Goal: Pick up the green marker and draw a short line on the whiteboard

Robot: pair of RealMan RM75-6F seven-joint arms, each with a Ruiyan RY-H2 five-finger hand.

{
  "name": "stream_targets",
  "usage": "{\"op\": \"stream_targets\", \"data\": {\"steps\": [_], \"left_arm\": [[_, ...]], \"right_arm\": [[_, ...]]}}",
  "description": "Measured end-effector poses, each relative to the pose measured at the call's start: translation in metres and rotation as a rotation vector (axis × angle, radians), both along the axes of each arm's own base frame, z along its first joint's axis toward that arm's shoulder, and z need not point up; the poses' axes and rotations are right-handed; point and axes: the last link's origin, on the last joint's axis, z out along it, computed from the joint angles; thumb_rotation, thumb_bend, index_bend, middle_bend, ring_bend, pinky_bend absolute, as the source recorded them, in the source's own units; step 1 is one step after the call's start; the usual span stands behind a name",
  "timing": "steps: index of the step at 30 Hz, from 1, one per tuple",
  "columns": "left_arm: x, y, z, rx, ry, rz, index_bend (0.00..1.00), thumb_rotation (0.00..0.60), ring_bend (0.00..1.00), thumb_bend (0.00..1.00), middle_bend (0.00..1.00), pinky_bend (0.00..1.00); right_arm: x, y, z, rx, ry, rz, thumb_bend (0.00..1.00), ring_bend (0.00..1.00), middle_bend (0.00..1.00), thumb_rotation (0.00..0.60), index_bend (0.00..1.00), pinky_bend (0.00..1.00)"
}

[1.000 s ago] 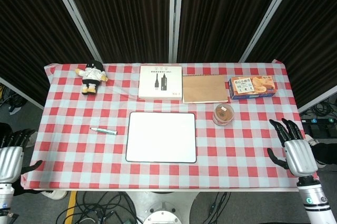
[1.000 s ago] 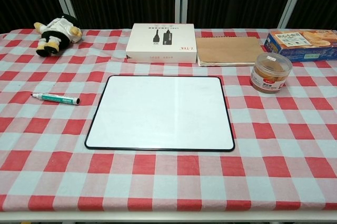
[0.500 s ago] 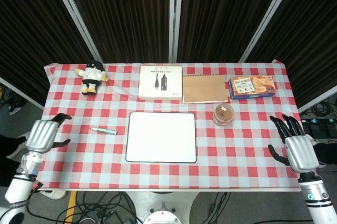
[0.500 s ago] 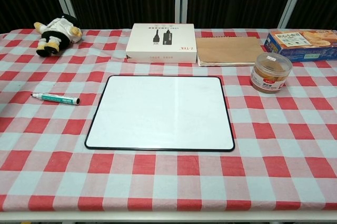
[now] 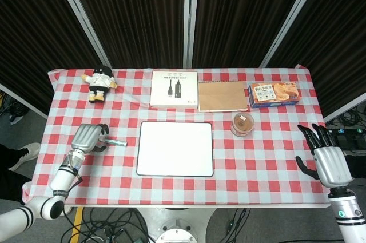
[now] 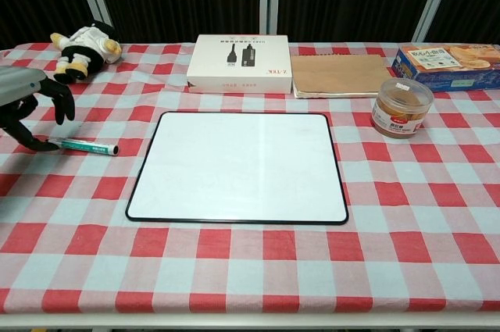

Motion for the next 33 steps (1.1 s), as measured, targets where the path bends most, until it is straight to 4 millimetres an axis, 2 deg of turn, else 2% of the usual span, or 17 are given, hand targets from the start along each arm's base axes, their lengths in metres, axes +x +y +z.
{"op": "stream_targets", "data": {"steps": [12,27,33], "left_arm": [[0.009,0.008,-0.021,-0.009,0.025,0.022,0.48,0.6,0.84,0.22,0.5,0.98],[0.017,0.006,-0.033,-0.048,0.062,0.006,0.49,0.6,0.85,0.28,0.5,0.98],[0.018,0.006,-0.035,-0.041,0.068,0.001,0.53,0.6,0.85,0.31,0.53,0.98]], "right_arm": [[-0.006,0.004,0.0,0.0,-0.008,-0.022,0.27,0.0,0.14,0.6,0.06,0.0],[-0.011,0.007,0.0,0.002,-0.016,-0.036,0.27,0.0,0.14,0.6,0.06,0.0],[-0.013,0.008,-0.001,0.004,-0.016,-0.042,0.27,0.0,0.15,0.6,0.06,0.0]]}}
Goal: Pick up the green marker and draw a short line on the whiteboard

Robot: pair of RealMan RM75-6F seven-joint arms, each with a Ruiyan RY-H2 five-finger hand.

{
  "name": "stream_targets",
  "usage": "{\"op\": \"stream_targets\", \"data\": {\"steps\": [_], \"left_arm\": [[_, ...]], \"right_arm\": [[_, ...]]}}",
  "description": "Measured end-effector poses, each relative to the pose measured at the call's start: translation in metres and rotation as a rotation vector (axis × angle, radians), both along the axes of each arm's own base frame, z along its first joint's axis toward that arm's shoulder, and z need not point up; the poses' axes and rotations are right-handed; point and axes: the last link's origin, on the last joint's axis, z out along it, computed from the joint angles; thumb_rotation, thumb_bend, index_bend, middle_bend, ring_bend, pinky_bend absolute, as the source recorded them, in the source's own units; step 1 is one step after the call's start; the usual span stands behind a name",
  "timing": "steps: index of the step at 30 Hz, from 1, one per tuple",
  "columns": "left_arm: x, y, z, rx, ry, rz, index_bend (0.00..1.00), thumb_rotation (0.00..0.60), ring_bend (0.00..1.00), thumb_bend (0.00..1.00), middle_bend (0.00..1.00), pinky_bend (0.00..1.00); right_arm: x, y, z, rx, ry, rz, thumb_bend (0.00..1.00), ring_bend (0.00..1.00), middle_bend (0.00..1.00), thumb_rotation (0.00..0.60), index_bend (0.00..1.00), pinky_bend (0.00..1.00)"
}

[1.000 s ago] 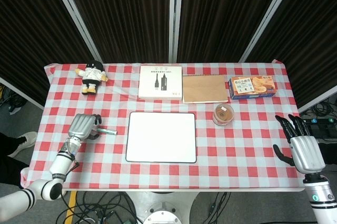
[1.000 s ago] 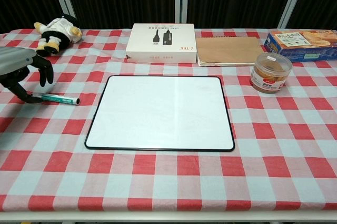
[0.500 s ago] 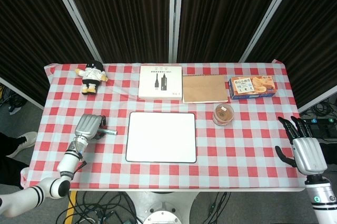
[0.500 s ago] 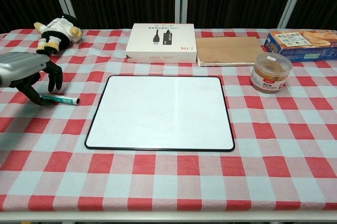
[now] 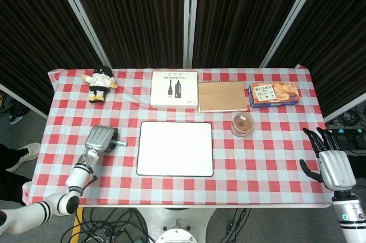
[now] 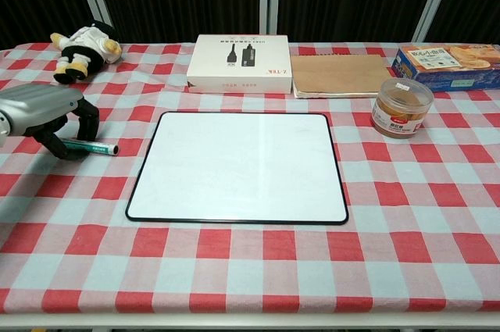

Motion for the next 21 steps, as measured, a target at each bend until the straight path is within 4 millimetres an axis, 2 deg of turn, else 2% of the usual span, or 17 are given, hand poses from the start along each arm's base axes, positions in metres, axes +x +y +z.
{"op": "stream_targets", "data": {"steps": [7,11,17,21], "left_arm": [[0.003,0.0,0.0,0.012,-0.031,-0.006,0.58,0.6,0.86,0.33,0.57,0.99],[0.011,0.0,0.002,0.019,-0.139,0.011,0.59,0.6,0.85,0.33,0.57,0.99],[0.036,0.002,0.003,0.014,-0.474,0.073,0.59,0.6,0.82,0.33,0.58,0.95],[0.058,0.009,-0.003,0.009,-0.75,0.121,0.59,0.6,0.8,0.33,0.58,0.89]], "right_arm": [[0.0,0.0,0.0,0.002,0.001,-0.001,0.27,0.0,0.15,0.6,0.06,0.0],[0.001,0.0,0.001,0.004,0.007,0.001,0.27,0.0,0.15,0.6,0.06,0.0],[0.001,0.001,0.0,0.011,0.011,-0.002,0.28,0.0,0.15,0.6,0.06,0.0],[0.0,0.001,0.002,0.013,0.014,-0.006,0.27,0.0,0.15,0.6,0.06,0.0]]}}
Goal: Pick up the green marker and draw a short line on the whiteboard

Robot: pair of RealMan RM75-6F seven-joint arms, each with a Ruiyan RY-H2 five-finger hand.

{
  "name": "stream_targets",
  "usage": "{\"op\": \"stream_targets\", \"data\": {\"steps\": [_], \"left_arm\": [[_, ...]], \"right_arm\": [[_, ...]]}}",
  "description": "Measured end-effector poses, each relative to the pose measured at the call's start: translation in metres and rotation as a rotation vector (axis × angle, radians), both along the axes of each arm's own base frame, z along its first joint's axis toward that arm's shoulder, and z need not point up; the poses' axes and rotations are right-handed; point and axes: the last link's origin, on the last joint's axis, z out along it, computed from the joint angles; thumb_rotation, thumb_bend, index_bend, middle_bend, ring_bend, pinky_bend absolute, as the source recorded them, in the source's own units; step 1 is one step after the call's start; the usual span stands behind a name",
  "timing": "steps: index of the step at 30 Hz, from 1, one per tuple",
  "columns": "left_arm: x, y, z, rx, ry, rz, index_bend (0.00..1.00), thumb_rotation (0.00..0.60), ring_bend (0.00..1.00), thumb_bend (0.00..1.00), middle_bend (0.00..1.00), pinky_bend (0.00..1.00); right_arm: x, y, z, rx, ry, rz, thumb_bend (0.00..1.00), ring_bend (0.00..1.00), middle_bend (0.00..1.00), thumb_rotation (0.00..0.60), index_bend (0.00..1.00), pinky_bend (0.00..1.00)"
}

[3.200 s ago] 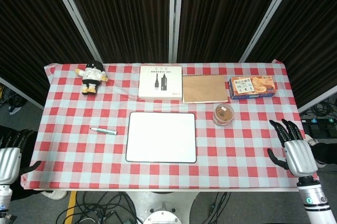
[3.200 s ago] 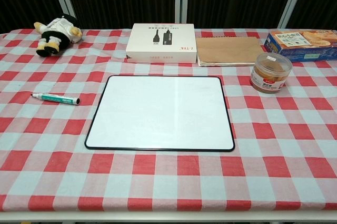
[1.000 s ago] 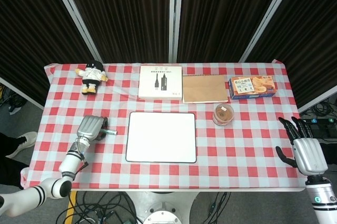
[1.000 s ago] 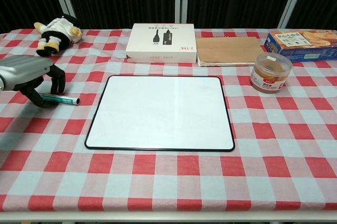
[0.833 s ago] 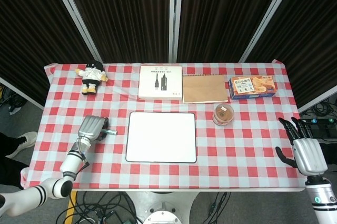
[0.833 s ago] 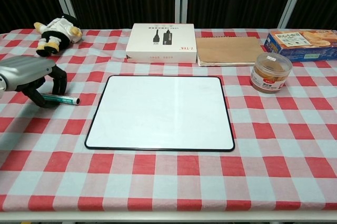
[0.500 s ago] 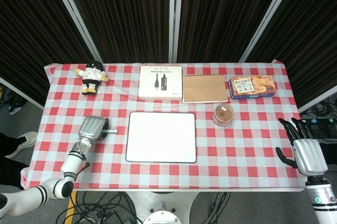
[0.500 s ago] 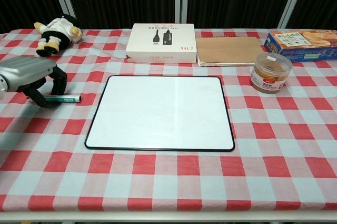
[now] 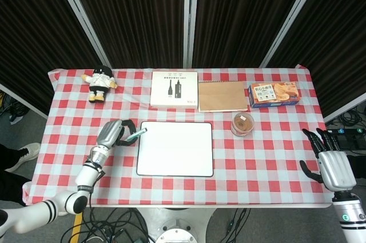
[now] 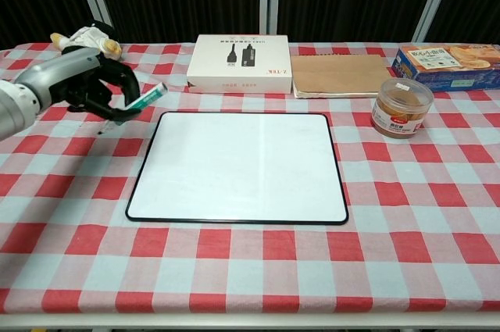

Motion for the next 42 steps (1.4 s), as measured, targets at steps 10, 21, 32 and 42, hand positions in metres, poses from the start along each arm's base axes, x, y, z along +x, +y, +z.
{"op": "stream_targets", "data": {"steps": [10,21,32,42], "left_arm": [[0.023,0.011,-0.045,0.027,-0.298,0.084,0.6,0.6,0.74,0.32,0.57,0.75],[0.022,0.008,-0.067,0.085,-0.254,0.059,0.6,0.6,0.72,0.32,0.57,0.73],[0.022,0.005,-0.085,0.107,-0.158,-0.009,0.6,0.6,0.72,0.32,0.57,0.73],[0.027,0.0,-0.092,0.087,-0.168,-0.026,0.6,0.6,0.72,0.32,0.57,0.7]], "right_arm": [[-0.002,-0.001,-0.001,0.014,0.001,-0.009,0.27,0.0,0.15,0.6,0.06,0.0],[-0.005,-0.003,-0.003,0.022,-0.006,-0.012,0.27,0.0,0.15,0.6,0.06,0.0],[-0.009,0.0,0.0,0.019,-0.007,-0.028,0.28,0.0,0.15,0.6,0.06,0.0],[-0.009,0.0,-0.002,0.025,-0.008,-0.027,0.27,0.0,0.15,0.6,0.06,0.0]]}}
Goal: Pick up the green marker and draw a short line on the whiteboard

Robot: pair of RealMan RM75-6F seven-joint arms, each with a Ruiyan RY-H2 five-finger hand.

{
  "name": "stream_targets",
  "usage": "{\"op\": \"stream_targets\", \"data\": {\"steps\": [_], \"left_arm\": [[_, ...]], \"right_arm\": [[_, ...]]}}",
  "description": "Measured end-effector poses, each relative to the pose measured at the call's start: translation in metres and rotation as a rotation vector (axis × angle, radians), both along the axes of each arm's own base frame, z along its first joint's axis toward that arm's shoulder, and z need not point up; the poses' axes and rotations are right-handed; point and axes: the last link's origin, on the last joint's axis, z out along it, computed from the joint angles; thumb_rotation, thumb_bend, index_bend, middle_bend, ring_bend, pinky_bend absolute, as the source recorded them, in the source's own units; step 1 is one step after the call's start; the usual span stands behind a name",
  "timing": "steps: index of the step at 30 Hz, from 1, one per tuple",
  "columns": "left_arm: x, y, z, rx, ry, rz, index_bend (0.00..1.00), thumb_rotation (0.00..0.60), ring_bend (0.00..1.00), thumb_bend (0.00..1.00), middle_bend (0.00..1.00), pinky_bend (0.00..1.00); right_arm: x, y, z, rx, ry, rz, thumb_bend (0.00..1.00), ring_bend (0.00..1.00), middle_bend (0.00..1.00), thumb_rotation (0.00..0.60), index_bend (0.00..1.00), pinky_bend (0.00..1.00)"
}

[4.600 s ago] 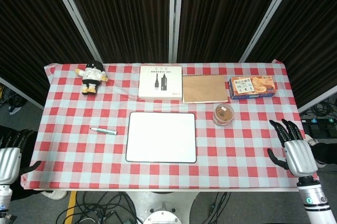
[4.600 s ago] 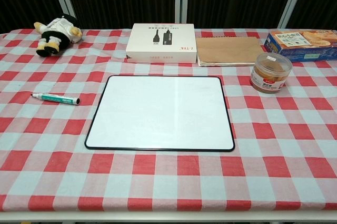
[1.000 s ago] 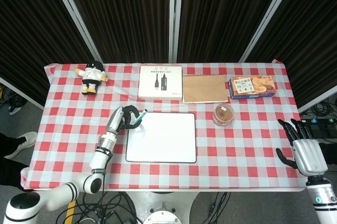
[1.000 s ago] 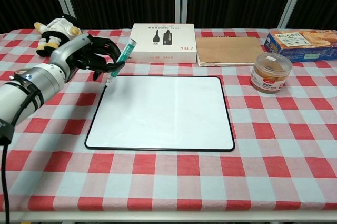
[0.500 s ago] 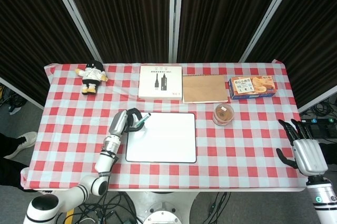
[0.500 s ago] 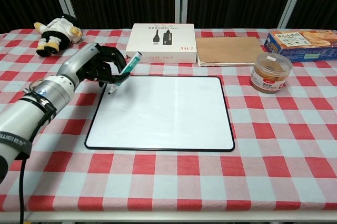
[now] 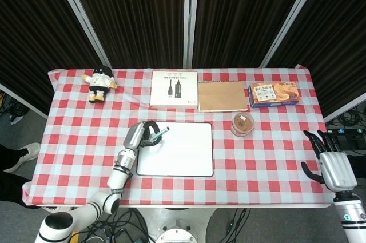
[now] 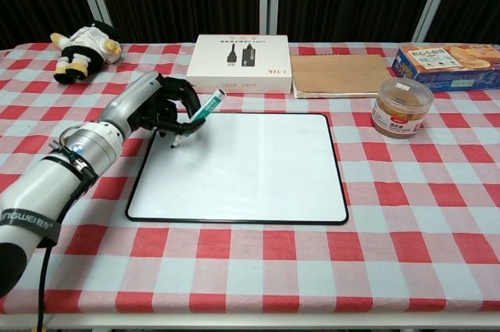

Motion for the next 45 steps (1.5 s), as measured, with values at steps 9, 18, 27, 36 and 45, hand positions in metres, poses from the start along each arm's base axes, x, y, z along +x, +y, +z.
{"op": "stream_targets", "data": {"steps": [9,18,27,36,45], "left_arm": [[0.001,-0.021,-0.004,-0.037,-0.029,-0.004,0.6,0.6,0.71,0.33,0.57,0.7],[0.02,-0.054,0.008,-0.036,-0.096,-0.045,0.6,0.6,0.7,0.33,0.57,0.7],[0.006,-0.024,0.044,0.035,0.041,-0.055,0.59,0.6,0.69,0.34,0.57,0.7],[-0.043,0.001,0.077,0.057,0.54,-0.062,0.57,0.6,0.66,0.34,0.52,0.65],[-0.065,0.012,0.097,-0.041,0.747,0.001,0.14,0.6,0.39,0.31,0.23,0.59]], "right_arm": [[0.0,0.002,0.001,0.0,0.0,0.0,0.28,0.0,0.15,0.6,0.06,0.0],[0.001,0.004,0.003,-0.007,-0.007,0.012,0.28,0.0,0.15,0.6,0.06,0.0],[0.003,0.005,0.006,-0.017,-0.004,0.023,0.28,0.0,0.15,0.6,0.06,0.0],[0.001,0.006,0.003,-0.011,-0.013,0.018,0.28,0.0,0.15,0.6,0.06,0.0],[0.001,0.008,0.004,-0.018,-0.009,0.011,0.27,0.0,0.15,0.6,0.06,0.0]]}}
